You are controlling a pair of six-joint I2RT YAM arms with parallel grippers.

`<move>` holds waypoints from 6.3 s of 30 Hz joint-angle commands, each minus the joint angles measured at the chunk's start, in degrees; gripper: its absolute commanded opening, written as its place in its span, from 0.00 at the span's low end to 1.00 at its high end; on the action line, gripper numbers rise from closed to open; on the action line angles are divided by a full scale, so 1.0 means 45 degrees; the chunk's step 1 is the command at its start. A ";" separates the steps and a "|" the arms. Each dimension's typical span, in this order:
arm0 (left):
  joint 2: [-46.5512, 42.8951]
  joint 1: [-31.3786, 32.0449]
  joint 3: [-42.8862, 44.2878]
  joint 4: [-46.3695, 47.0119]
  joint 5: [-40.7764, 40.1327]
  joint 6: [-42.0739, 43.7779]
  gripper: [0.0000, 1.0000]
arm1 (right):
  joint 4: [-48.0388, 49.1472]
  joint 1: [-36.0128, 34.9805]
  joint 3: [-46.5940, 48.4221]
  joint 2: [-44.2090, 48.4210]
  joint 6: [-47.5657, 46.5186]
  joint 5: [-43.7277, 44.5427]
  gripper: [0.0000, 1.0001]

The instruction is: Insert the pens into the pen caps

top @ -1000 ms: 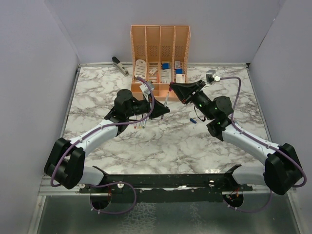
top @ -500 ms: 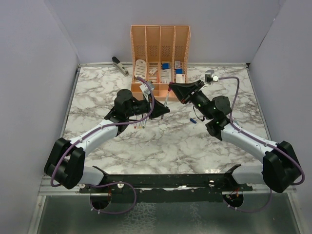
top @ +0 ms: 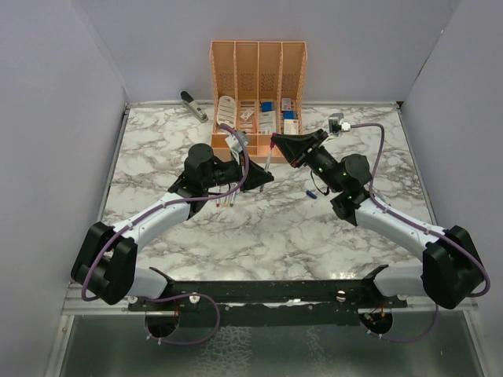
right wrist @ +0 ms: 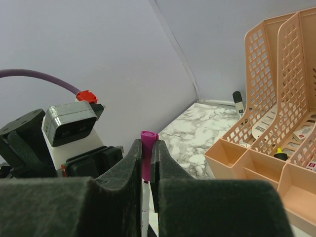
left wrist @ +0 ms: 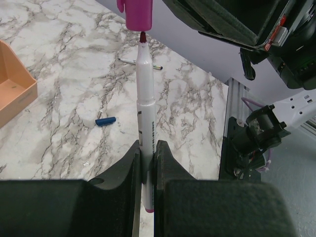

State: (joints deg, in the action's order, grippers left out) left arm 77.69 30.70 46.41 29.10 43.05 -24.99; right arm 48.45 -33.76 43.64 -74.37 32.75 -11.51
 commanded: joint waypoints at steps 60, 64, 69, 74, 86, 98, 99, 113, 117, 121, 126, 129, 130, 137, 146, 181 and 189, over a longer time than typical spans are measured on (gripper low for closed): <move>-0.1171 -0.0298 -0.0455 0.0736 -0.0711 0.0335 0.00 | -0.1022 -0.0682 -0.0072 0.0039 0.0191 -0.0391 0.01; -0.1154 -0.0304 -0.0450 0.0730 -0.0670 0.0353 0.00 | -0.1039 -0.0682 -0.0011 -0.0015 0.0115 -0.0295 0.01; -0.1191 -0.0319 -0.0426 0.0737 -0.0570 0.0394 0.00 | -0.1002 -0.0679 -0.0016 -0.0109 -0.0007 -0.0191 0.01; -0.1242 -0.0317 -0.0475 0.0726 -0.0582 0.0417 0.00 | -0.0780 -0.0672 -0.0040 -0.0358 0.0225 -0.0246 0.01; -0.1210 -0.0370 0.0045 0.0773 -0.0945 0.0486 0.00 | -0.1400 -0.0792 -0.0164 -0.0915 0.0583 -0.1388 0.01; -0.1007 -0.0656 0.1308 0.1042 -0.2281 0.0834 0.00 | -0.4594 -0.1862 0.0920 -0.1926 -0.0611 -0.1138 0.01; -0.0996 -0.0692 0.1376 0.1061 -0.2413 0.0855 0.00 | -0.4770 -0.1930 0.0963 -0.2001 -0.0649 -0.1017 0.01; -0.1151 -0.1216 0.1346 0.1169 -0.2919 0.0869 0.00 | -0.6103 -0.2537 0.1485 -0.2719 -0.0960 0.0257 0.01; -0.1221 -0.1216 0.0737 0.0942 -0.2653 0.0756 0.00 | -0.6416 -0.2537 0.1902 -0.2816 -0.0764 0.0914 0.01; -0.1593 -0.1216 -0.0186 0.0481 -0.2787 0.0635 0.14 | -0.6781 -0.2532 0.2377 -0.2961 -0.0625 0.1248 0.01; -0.2048 -0.1216 -0.0993 -0.0148 -0.3166 0.0550 0.30 | -0.7133 -0.2527 0.2759 -0.3024 -0.0453 0.1675 0.01; -0.2212 -0.1218 -0.1188 -0.0624 -0.3358 0.0675 0.39 | -0.7294 -0.2523 0.2897 -0.3018 -0.0414 0.2014 0.01; -0.2265 -0.1232 -0.1224 -0.0759 -0.3413 0.0783 0.41 | -0.7368 -0.2536 0.2943 -0.3016 -0.0407 0.2263 0.01; -0.2694 -0.1214 -0.1305 -0.2285 -0.3973 0.1691 0.44 | -0.8713 -0.2537 0.3509 -0.3369 -0.0062 0.4256 0.01; -0.3635 -0.1236 -0.1488 -0.4528 -0.5559 0.2837 0.44 | -1.1774 -0.2537 0.5730 -0.5518 0.1297 0.5722 0.01; -0.4478 -0.1253 -0.1832 -0.5132 -0.5735 0.3021 0.44 | -1.4198 -0.1977 1.0403 -1.1105 0.2842 0.7023 0.02; -0.4486 -0.1255 -0.1896 -0.5079 -0.5629 0.3007 0.44 | -1.4316 -0.1810 1.0801 -1.1376 0.2324 0.7363 0.30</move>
State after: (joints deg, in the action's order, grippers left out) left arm 58.19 25.12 38.44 4.93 16.23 -11.42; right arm -16.32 -42.26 90.17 -124.33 45.06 18.33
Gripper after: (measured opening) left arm 0.437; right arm 0.196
